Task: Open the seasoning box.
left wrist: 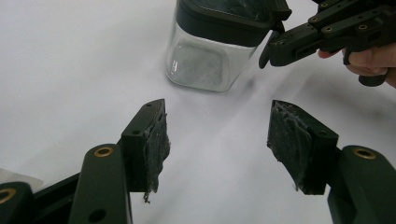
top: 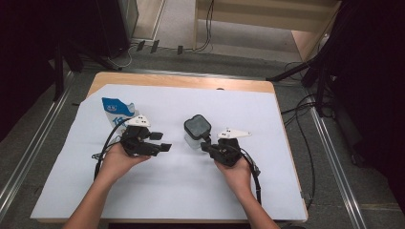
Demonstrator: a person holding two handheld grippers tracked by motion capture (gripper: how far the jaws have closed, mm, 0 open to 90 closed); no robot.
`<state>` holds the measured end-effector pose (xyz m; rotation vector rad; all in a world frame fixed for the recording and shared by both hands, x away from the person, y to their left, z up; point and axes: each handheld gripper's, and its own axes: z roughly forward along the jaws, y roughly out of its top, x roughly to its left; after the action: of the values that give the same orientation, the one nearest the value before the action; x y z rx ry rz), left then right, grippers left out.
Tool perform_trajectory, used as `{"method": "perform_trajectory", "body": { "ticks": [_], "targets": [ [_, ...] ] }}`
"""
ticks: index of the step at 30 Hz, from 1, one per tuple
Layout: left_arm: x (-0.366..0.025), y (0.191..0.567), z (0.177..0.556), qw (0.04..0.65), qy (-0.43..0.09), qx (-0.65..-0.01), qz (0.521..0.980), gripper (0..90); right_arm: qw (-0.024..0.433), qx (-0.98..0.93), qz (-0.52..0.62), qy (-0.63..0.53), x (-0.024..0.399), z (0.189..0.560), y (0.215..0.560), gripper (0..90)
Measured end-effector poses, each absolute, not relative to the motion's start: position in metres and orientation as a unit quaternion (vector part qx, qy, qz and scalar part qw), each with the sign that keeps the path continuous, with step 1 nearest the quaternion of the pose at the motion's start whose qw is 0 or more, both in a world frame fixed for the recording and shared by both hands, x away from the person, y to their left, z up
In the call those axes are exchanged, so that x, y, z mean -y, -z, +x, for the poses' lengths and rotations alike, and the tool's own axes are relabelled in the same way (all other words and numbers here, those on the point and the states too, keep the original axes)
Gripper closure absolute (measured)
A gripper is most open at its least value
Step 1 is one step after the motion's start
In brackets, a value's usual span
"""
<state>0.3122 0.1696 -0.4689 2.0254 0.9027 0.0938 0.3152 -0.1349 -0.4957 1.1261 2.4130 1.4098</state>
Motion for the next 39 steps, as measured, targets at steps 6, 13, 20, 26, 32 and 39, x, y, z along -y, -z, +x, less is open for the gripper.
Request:
{"method": "perform_trajectory", "body": {
  "ticks": [6,13,20,26,32,39],
  "targets": [
    [-0.167,0.470,0.313,0.447,-0.034,-0.363,0.817,38.5,0.067,-0.796,0.383,-0.464,0.141,0.318,0.495,90.0],
    [-0.165,0.471,0.314,0.446,-0.034,-0.361,0.818,38.5,0.069,-0.791,0.396,-0.461,0.150,0.324,0.494,90.0],
    [-0.163,0.472,0.314,0.443,-0.035,-0.359,0.821,38.5,0.072,-0.786,0.409,-0.459,0.161,0.333,0.493,90.0],
    [-0.161,0.473,0.313,0.441,-0.037,-0.352,0.825,38.3,0.072,-0.784,0.418,-0.453,0.169,0.342,0.494,90.0],
    [-0.159,0.473,0.312,0.440,-0.038,-0.349,0.826,38.0,0.074,-0.783,0.424,-0.450,0.173,0.352,0.493,90.0],
    [-0.156,0.473,0.312,0.459,-0.049,-0.340,0.819,39.9,0.080,-0.786,0.422,-0.444,0.175,0.361,0.493,90.0]
  ]
}}
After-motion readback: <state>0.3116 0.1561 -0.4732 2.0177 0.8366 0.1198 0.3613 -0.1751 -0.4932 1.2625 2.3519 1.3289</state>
